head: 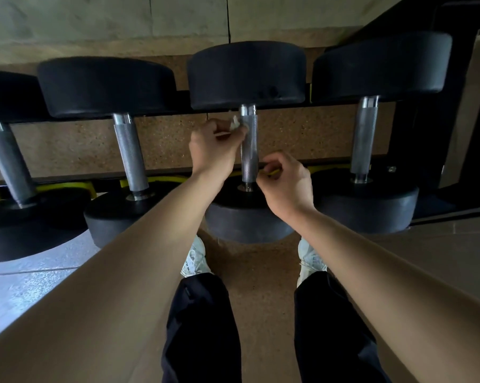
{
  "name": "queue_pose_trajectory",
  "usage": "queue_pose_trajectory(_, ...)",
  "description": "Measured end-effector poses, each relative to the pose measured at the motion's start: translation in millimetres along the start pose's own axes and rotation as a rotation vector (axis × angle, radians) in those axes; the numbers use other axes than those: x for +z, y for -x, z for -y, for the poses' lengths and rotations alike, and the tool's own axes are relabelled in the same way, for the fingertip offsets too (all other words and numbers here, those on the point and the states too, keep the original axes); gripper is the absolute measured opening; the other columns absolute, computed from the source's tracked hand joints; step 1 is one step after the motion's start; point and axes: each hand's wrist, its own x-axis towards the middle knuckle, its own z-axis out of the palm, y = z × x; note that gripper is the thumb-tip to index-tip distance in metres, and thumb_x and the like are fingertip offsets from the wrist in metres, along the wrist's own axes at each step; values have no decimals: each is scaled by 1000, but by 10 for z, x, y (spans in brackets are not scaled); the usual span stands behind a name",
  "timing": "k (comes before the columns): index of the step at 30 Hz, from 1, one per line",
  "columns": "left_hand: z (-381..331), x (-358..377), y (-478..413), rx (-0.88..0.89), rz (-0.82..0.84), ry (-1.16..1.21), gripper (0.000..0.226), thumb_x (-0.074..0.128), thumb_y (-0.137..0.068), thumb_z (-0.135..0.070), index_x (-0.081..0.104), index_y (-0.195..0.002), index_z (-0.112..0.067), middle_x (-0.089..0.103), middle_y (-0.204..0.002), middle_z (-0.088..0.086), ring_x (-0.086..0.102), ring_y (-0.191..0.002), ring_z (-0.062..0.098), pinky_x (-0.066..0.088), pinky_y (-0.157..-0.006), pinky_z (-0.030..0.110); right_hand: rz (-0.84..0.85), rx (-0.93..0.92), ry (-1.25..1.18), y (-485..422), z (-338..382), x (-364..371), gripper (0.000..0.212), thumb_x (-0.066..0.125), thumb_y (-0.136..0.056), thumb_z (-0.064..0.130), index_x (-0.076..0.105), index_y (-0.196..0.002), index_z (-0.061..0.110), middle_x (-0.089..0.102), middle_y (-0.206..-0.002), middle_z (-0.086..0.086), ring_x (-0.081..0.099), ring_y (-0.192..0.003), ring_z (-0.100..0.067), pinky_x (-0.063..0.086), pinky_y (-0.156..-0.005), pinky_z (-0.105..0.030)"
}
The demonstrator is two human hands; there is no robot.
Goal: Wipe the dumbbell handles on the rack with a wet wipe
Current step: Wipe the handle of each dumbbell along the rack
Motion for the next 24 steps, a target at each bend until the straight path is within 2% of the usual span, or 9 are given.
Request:
queue_pose_trajectory(3,27,-7,-4,38,-20,-81,20,82,-83,-33,68,-76,-22,68,-75,-10,65,-72,4,50,-68,18,14,-9,11,1,-5,-14,15,70,-85,28,61,-93,36,67,-90,11,63,-79,-6,40,-62,-16)
queue_pose_trajectory(6,61,-92,99,70,46,-202,18,83,-83,-30,69,-78,-21,64,-74,-14,59,-68,-2,43,-61,9,0,-13,2,2,-9,-11,14,71,-85,29,61,-93,37,68,-89,12,63,-79,-6,41,-61,-17)
queue_pose_trajectory(9,139,-158,238,31,202,-327,17,85,-82,-30,70,-77,-24,67,-77,-13,61,-72,-1,49,-63,17,9,-17,-32,13,-18,-12,18,72,-85,29,64,-101,34,68,-91,14,65,-81,-6,47,-65,-23)
queue_pose_trajectory(12,188,-181,345,8,313,-440,15,84,-82,-35,71,-78,-27,70,-78,-12,67,-77,6,53,-66,23,73,-56,-87,29,-12,-56,36,73,-85,21,64,-118,32,68,-99,15,66,-86,-4,57,-75,-28)
queue_pose_trajectory(14,173,-165,404,51,291,-397,14,84,-83,-31,71,-83,-27,68,-78,-15,65,-76,0,51,-65,17,128,-90,-125,27,12,-111,46,70,-86,12,63,-128,30,67,-103,15,65,-88,-1,58,-79,-23)
queue_pose_trajectory(16,130,-136,431,89,233,-271,18,85,-82,-21,69,-88,-26,68,-78,-17,64,-74,-6,51,-65,12,181,-113,-166,-10,42,-168,47,68,-88,6,65,-131,26,67,-101,15,65,-86,3,55,-77,-15)
queue_pose_trajectory(20,12,-72,375,210,174,-136,29,82,-82,-5,66,-103,-17,73,-90,-11,70,-84,-4,54,-74,12,112,-155,-176,-211,133,-251,23,74,-90,14,75,-112,21,73,-90,15,68,-81,4,55,-75,-16)
queue_pose_trajectory(22,-59,-40,338,215,155,-75,26,79,-84,-5,67,-104,-15,74,-96,-7,71,-88,0,58,-79,19,32,-128,-188,-349,198,-252,16,75,-89,14,75,-103,21,71,-86,16,68,-81,4,57,-76,-16)
queue_pose_trajectory(24,-102,-14,293,209,107,-61,22,74,-86,-4,70,-106,-12,74,-99,-7,71,-90,2,60,-83,25,-27,-76,-239,-461,265,-216,14,76,-88,13,73,-94,25,72,-86,14,69,-83,0,60,-80,-24)
